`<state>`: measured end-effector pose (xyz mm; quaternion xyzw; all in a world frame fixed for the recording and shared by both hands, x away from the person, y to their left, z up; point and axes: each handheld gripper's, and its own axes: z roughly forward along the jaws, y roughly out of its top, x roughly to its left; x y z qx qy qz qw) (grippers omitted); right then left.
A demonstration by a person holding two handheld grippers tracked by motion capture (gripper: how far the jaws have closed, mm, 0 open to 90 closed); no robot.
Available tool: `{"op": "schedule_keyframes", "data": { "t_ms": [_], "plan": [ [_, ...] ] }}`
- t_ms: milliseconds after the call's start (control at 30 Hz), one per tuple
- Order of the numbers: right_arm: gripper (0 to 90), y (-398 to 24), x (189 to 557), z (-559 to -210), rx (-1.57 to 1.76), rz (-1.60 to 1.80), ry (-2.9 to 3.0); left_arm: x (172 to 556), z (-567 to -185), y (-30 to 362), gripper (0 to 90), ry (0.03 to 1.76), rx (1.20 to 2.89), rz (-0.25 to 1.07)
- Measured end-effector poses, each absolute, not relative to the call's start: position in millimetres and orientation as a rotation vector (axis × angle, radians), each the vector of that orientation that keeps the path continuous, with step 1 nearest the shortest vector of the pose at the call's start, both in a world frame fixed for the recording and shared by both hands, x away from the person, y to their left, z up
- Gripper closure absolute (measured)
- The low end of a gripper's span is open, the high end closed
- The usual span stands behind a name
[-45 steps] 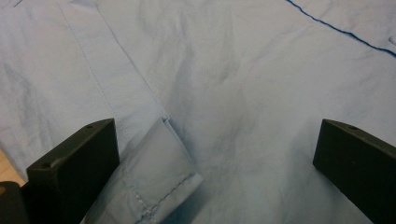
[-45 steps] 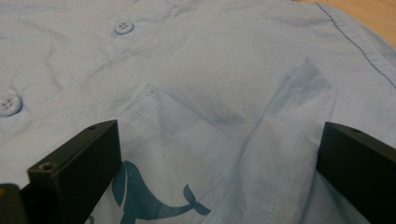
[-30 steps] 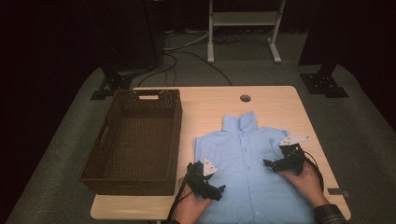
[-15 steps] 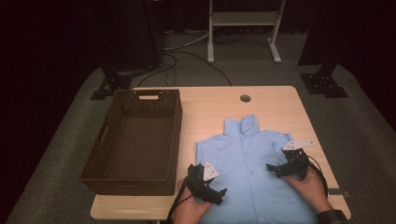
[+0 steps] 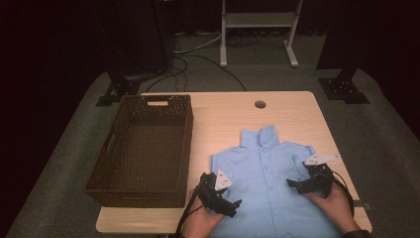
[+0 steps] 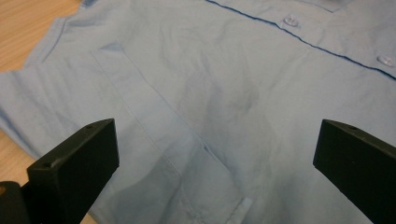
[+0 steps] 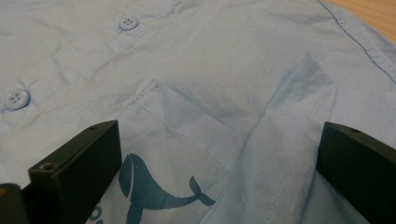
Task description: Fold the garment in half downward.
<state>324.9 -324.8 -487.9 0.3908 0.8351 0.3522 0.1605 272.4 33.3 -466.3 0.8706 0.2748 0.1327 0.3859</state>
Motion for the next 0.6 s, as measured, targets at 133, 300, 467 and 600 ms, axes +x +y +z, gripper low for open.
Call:
{"op": "schedule_keyframes", "data": {
  "t_ms": [133, 300, 467, 600],
  "plan": [
    [0.0, -328, 320, -488, 1.121, 1.005, 2.38, 272, -464, 33, 0.0, 0.693, 2.206, 0.333],
    [0.0, -331, 314, -488, 1.125, 1.004, 2.377, 273, -464, 33, 0.0, 0.675, 2.213, 0.329],
    [0.0, -334, 307, -488, 1.131, 1.002, 2.375, 275, -462, 31, 0.0, 0.647, 2.217, 0.327],
    [0.0, -336, 304, -488, 1.13, 1.003, 2.375, 277, -459, 32, 0.0, 0.637, 2.213, 0.326]
  ]
}}
